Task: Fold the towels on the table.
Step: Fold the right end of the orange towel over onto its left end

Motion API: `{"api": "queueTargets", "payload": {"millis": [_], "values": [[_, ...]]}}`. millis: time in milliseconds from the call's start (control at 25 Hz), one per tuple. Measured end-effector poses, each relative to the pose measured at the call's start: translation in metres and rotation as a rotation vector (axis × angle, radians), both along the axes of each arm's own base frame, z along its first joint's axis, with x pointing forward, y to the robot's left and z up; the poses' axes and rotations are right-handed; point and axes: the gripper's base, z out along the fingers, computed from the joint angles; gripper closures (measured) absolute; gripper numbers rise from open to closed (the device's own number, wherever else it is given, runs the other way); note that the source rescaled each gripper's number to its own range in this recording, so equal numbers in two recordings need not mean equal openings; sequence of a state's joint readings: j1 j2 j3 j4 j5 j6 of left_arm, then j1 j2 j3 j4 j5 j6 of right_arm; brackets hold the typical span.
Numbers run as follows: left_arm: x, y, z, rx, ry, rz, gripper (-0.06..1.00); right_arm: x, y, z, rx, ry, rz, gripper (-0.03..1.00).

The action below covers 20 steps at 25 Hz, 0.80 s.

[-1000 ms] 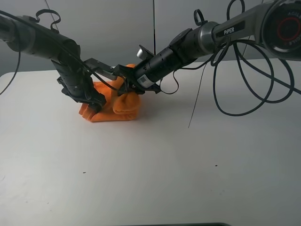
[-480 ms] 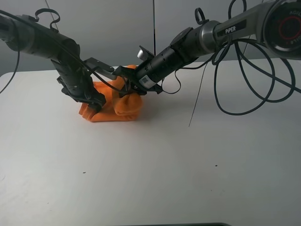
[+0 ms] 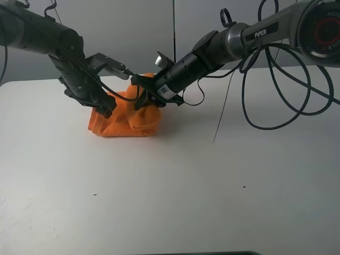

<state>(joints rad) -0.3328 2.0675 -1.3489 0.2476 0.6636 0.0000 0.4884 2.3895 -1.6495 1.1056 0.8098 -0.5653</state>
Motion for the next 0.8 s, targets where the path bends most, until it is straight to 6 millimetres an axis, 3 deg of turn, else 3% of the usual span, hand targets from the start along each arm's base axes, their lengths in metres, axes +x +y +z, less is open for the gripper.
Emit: {"api": "queueTargets", "payload": {"millis": [480, 800], "values": [[-0.005, 0.012, 0.055, -0.030, -0.106, 0.027, -0.04, 0.003, -0.007, 0.000, 0.006, 0.017, 0.002, 0.87], [-0.011, 0.017, 0.073, -0.003, -0.117, 0.025, -0.04, 0.003, -0.007, 0.000, 0.006, 0.018, 0.003, 0.87]]}}
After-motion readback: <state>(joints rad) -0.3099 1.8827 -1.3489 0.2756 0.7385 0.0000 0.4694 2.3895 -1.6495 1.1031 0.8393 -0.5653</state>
